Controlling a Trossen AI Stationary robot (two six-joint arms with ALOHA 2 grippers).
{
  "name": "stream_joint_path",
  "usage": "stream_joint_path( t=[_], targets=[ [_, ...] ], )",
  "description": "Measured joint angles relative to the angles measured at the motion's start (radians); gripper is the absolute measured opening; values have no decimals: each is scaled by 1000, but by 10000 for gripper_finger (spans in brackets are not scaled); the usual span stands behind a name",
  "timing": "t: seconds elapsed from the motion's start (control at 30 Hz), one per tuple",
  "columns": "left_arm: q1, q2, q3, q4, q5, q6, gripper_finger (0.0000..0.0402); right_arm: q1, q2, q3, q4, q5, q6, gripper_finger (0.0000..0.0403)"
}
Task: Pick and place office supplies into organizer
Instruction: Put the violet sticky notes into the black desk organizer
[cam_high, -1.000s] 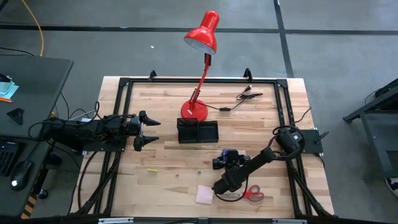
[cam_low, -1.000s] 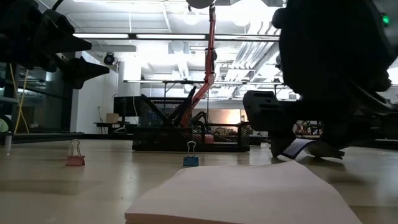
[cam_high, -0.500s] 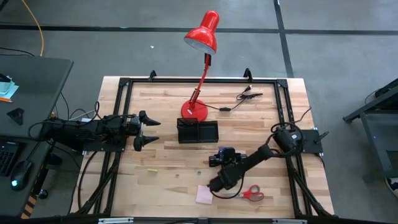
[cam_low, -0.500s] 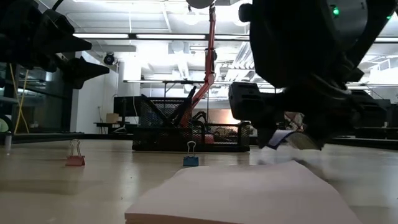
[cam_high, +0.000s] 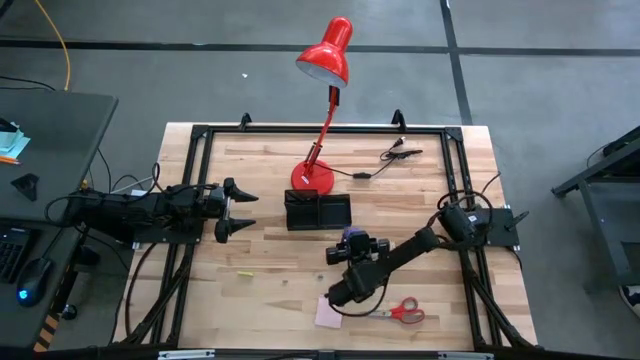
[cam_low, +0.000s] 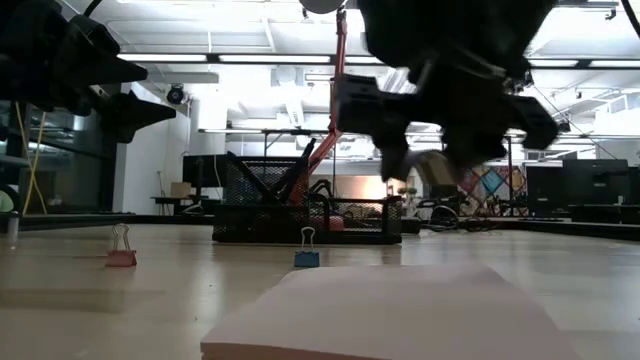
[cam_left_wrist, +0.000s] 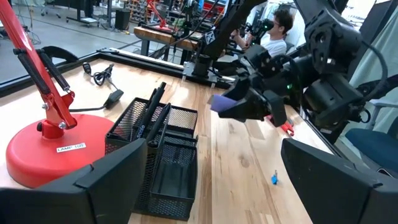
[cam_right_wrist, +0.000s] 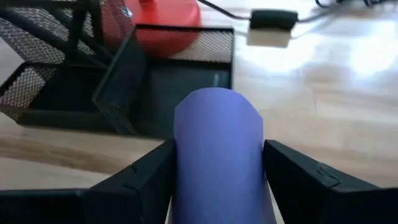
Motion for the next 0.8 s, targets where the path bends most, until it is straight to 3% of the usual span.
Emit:
stream_joint_path(
  t=[0.43,0.8],
  targets=[
    [0,0,0,0,0,0,358,-158,-2,118,-7,13,-122,193],
    [0,0,0,0,0,0,358,-251,-2,118,116,-22,-250,206]
  ],
)
